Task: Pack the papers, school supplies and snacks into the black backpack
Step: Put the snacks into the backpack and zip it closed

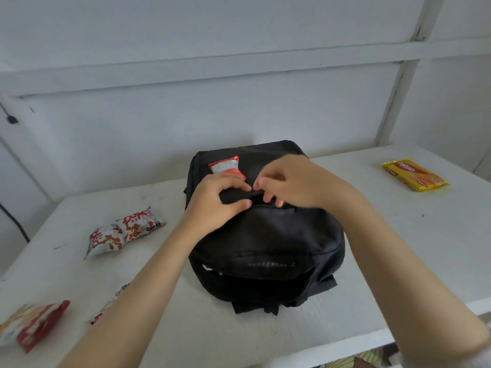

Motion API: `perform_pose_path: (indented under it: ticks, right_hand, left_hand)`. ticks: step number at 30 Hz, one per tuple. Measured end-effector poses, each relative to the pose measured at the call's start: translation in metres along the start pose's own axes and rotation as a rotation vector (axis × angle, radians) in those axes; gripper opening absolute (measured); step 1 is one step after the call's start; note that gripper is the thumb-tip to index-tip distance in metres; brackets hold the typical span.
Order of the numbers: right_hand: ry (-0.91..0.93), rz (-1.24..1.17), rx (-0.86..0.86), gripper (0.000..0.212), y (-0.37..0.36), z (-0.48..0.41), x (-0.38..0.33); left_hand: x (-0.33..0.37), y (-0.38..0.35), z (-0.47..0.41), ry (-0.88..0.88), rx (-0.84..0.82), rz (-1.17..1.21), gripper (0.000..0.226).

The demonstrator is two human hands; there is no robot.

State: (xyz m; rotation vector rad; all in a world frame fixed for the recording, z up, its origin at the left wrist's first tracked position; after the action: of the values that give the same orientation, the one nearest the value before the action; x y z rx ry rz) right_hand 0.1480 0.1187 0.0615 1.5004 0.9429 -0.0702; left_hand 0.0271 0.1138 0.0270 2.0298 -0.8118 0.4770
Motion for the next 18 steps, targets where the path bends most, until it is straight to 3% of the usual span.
perform_pose_path:
  ticks: [5,9,11,18]
  right_hand:
    - [0.032,0.149,0.116,0.028,-0.021,-0.066,0.005]
    - [-0.001,0.388,0.009,0.065,-0.064,-0.094,0.025]
    - [-0.02,0.439,-0.037,0.072,-0.077,-0.098,0.035]
    - [-0.014,0.226,0.175,0.047,-0.057,-0.094,0.044]
  left_hand:
    - [-0.032,0.008,0.018,0.127,-0.073,0.015,0.021]
    - [-0.048,0.009,0.029,0.206,-0.125,0.04,0.017]
    - [-0.052,0.011,0.034,0.236,-0.115,0.063,0.018]
    - [-0.059,0.011,0.037,0.314,-0.045,0.183,0.019]
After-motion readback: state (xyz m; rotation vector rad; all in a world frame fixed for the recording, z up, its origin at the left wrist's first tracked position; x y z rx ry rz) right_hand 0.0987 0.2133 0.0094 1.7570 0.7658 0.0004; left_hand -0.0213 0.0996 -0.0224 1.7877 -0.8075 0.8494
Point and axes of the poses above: each hand's wrist, its own z-axis away from the middle knuckle, its own y-axis out of the back of the hand, x = y × z, the point moved 10 cm from there along -z, towards the middle knuckle, and after that the axes turned 8 degrees about x, right-handed, at the moved point
